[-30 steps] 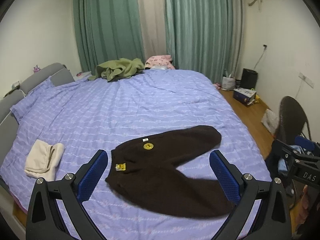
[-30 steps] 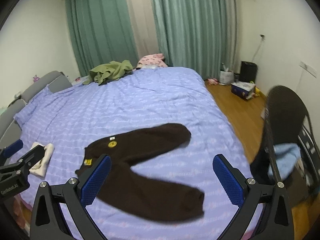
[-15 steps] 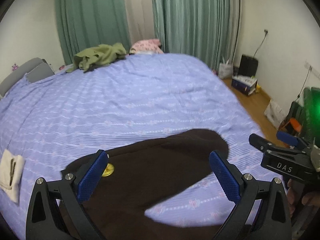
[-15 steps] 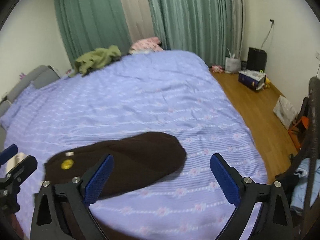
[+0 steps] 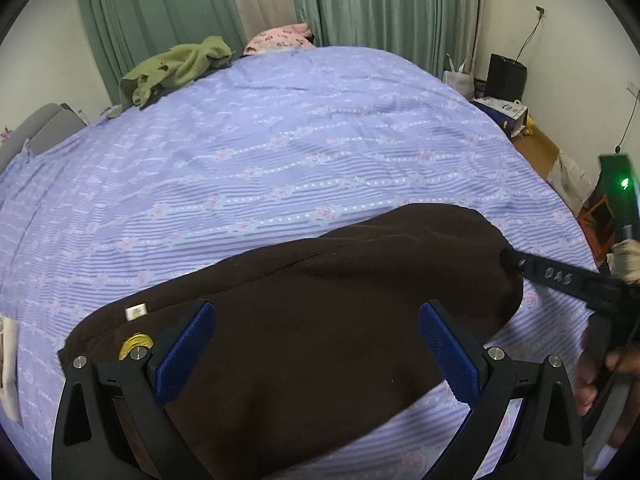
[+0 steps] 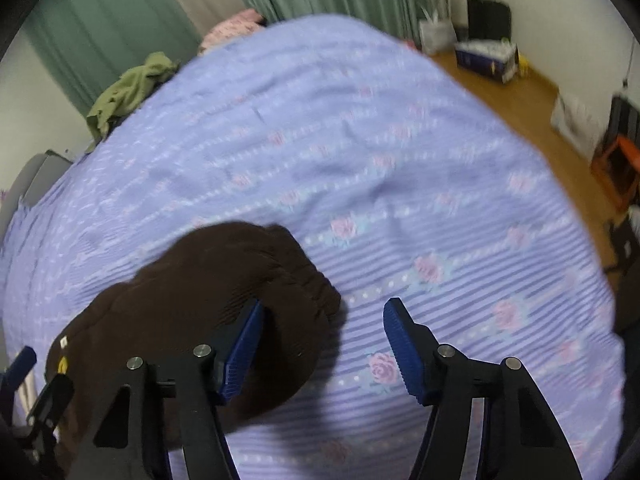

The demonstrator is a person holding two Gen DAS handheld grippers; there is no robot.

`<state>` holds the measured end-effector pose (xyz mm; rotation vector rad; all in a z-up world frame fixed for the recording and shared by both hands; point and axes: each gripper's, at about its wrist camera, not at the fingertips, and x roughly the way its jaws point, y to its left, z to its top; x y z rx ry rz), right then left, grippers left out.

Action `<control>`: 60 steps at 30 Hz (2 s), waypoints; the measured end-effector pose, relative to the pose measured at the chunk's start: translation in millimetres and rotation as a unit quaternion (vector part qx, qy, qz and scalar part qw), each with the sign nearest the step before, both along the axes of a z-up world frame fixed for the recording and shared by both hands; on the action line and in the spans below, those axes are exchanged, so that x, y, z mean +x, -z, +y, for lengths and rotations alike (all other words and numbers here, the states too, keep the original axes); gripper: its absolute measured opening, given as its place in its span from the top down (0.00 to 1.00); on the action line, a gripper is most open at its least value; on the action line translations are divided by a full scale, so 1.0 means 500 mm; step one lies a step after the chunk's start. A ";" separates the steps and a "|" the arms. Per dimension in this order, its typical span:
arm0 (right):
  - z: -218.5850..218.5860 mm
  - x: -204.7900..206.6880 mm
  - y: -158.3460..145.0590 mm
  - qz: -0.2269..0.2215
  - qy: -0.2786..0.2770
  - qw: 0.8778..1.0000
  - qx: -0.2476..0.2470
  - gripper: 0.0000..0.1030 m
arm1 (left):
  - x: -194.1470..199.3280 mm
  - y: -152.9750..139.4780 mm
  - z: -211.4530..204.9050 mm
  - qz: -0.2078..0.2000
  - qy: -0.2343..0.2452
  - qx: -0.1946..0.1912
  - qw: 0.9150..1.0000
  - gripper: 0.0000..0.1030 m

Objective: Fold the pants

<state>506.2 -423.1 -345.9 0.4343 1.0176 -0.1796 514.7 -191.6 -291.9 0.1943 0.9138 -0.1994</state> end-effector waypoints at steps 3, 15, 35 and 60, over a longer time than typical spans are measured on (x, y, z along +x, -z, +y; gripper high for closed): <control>-0.003 0.020 0.044 0.015 0.004 0.999 0.038 0.46 | 0.016 0.009 -0.005 0.005 -0.001 -0.003 1.000 0.00; 0.054 -0.006 -0.064 -0.050 -0.024 0.994 -0.097 0.82 | 0.000 0.014 -0.004 0.002 0.009 0.007 1.000 0.00; 0.045 -0.335 -0.252 -0.070 -0.034 0.992 -0.100 0.32 | -0.225 -0.160 0.008 -0.018 0.063 -0.014 0.998 0.00; 0.128 -0.551 0.011 0.116 -0.052 0.988 0.083 0.76 | -0.529 -0.043 0.029 0.089 0.076 0.062 0.991 0.00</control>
